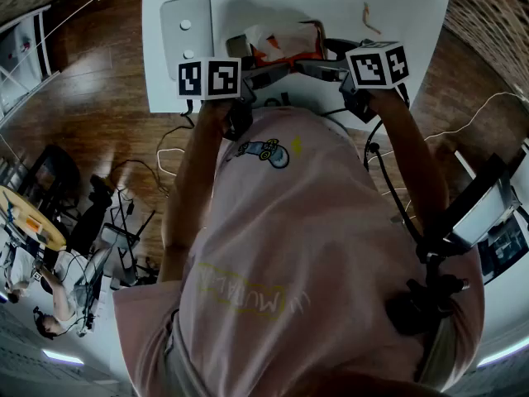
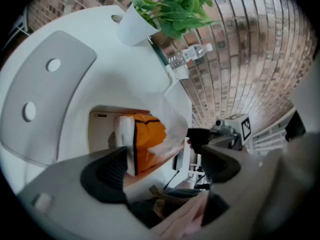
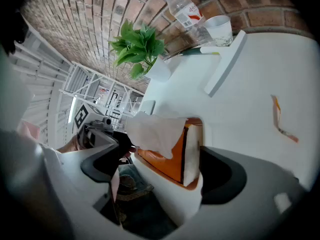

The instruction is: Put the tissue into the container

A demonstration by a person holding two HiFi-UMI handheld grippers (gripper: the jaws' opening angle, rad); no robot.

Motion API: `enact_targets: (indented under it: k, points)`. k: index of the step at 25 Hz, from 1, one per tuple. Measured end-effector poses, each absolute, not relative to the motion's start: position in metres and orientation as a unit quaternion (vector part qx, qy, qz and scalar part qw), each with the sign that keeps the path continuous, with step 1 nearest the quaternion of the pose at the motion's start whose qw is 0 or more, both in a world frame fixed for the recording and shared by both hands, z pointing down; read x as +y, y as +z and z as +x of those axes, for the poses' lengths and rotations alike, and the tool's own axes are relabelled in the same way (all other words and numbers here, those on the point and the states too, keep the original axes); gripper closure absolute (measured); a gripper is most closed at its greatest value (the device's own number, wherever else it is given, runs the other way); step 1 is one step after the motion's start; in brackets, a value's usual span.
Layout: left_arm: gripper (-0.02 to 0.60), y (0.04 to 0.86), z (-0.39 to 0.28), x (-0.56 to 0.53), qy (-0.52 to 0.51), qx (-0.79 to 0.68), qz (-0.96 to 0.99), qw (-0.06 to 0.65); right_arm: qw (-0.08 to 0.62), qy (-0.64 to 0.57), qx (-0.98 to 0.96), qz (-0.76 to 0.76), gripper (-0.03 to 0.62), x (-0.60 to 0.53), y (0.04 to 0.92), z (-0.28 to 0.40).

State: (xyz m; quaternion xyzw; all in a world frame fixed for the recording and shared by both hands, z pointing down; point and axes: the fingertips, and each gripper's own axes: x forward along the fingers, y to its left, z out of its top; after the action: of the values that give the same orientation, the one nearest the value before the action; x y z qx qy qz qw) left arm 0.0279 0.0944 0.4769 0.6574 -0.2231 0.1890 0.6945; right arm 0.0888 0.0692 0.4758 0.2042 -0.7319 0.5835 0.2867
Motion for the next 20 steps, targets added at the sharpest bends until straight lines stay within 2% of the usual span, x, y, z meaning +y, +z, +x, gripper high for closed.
enact_targets:
  k: [4, 7, 9, 10, 13, 14, 15, 16, 20]
  points:
    - [0.135, 0.471, 0.026, 0.090, 0.179, -0.214, 0.663, 0.695, 0.290, 0.574, -0.742, 0.192, 0.098, 0.068, 0.472, 0.077]
    - [0.162, 0.477, 0.023, 0.089, 0.181, -0.213, 0.667, 0.691, 0.292, 0.583, -0.732, 0.197, 0.098, 0.068, 0.482, 0.075]
    - [0.217, 0.486, 0.018, 0.089, 0.194, -0.219, 0.671, 0.682, 0.301, 0.576, -0.733, 0.201, 0.111, 0.067, 0.484, 0.076]
    - [0.279, 0.489, 0.016, 0.089, 0.199, -0.222, 0.671, 0.679, 0.308, 0.571, -0.734, 0.202, 0.141, 0.067, 0.485, 0.077]
    - [0.293, 0.491, 0.018, 0.088, 0.206, -0.223, 0.673, 0.675, 0.345, 0.545, -0.731, 0.221, 0.151, 0.069, 0.494, 0.083]
    - [0.308, 0.494, 0.017, 0.089, 0.220, -0.228, 0.675, 0.666, 0.363, 0.530, -0.729, 0.238, 0.205, 0.069, 0.500, 0.086]
    - [0.347, 0.498, 0.016, 0.091, 0.241, -0.237, 0.677, 0.654, 0.383, 0.512, -0.726, 0.256, 0.293, 0.068, 0.507, 0.090]
    - [0.387, 0.503, 0.015, 0.092, 0.265, -0.246, 0.678, 0.639, 0.399, 0.493, -0.724, 0.270, 0.332, 0.068, 0.513, 0.092]
    - [0.405, 0.513, 0.014, 0.094, 0.333, -0.268, 0.686, 0.589, 0.425, 0.452, -0.728, 0.291, 0.350, 0.069, 0.519, 0.093]
